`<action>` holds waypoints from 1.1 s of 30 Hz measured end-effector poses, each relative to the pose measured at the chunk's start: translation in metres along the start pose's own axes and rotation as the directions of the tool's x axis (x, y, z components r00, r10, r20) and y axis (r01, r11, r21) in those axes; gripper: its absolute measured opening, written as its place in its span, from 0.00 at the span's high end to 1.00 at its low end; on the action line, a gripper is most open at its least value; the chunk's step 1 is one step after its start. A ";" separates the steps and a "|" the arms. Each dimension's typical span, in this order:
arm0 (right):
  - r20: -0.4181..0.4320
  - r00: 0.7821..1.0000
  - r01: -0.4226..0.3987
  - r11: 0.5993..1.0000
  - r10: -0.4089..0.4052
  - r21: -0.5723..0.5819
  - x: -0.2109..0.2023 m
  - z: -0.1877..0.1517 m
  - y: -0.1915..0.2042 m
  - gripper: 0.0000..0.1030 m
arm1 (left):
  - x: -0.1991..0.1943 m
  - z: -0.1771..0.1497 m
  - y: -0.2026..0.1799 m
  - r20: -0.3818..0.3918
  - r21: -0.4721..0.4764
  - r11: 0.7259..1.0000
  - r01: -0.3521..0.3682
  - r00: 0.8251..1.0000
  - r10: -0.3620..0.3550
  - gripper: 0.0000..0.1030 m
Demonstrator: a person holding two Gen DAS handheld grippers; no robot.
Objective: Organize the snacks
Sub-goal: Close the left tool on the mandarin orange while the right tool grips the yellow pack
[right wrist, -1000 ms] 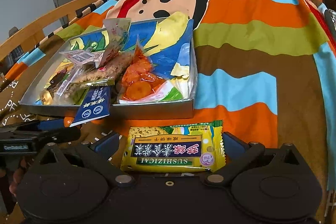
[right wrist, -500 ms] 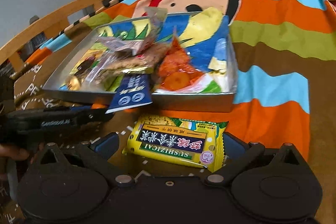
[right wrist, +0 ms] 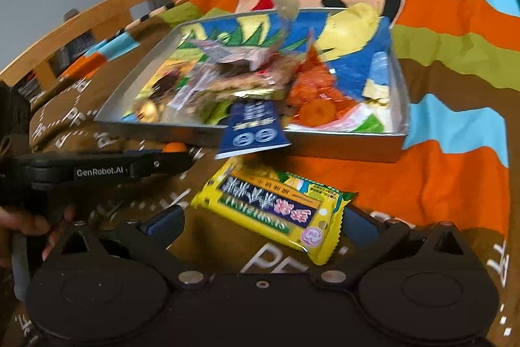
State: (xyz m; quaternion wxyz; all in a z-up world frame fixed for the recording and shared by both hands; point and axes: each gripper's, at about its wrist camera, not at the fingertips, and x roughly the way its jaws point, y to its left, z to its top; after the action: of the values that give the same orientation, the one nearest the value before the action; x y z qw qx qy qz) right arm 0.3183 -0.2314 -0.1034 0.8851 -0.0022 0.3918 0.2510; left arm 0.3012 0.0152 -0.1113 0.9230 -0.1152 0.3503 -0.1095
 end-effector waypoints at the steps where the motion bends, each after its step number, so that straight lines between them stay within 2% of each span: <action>1: -0.006 1.000 -0.007 1.000 0.007 -0.013 -0.001 -0.001 0.004 0.01 | -0.004 -0.001 -0.001 0.000 0.001 1.000 0.000 1.000 0.000 0.66; 8: -0.049 0.994 -0.106 0.988 0.101 -0.112 -0.018 -0.012 0.033 0.01 | -0.035 -0.008 0.001 -0.003 -0.037 0.999 -0.008 1.000 0.007 0.66; 12: 0.024 0.999 -0.037 0.982 0.042 -0.185 -0.029 -0.010 0.040 0.01 | -0.045 -0.013 0.002 -0.002 -0.056 0.998 -0.016 1.000 0.016 0.66; 19: 0.081 0.997 0.027 0.993 -0.018 -0.118 -0.007 0.000 0.015 0.01 | -0.040 -0.018 -0.001 0.001 -0.020 0.999 -0.032 0.999 0.032 0.66; 22: 0.058 0.998 0.004 0.996 0.001 -0.090 0.008 0.002 0.008 0.01 | -0.039 -0.020 -0.002 0.004 -0.005 0.999 -0.034 0.999 0.034 0.66; 25: 0.029 0.999 -0.025 0.991 0.029 -0.130 0.014 -0.002 0.013 0.03 | -0.039 -0.021 -0.002 0.007 -0.003 0.999 -0.033 0.999 0.033 0.66; 29: 0.018 1.000 -0.017 0.979 0.022 -0.205 0.016 -0.008 0.030 0.12 | -0.040 -0.022 -0.003 0.010 0.002 0.999 -0.035 0.999 0.035 0.66; 33: 0.030 1.000 0.003 0.981 0.002 -0.192 0.014 -0.014 0.037 0.25 | -0.047 -0.025 -0.005 0.015 0.009 0.999 -0.041 0.999 0.041 0.66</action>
State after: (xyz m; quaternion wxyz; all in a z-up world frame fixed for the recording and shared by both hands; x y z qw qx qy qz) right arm 0.3000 -0.1955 -0.1151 0.8867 -0.0840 0.3522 0.2875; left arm 0.2498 0.0201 -0.0987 0.9281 -0.1045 0.3454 -0.0912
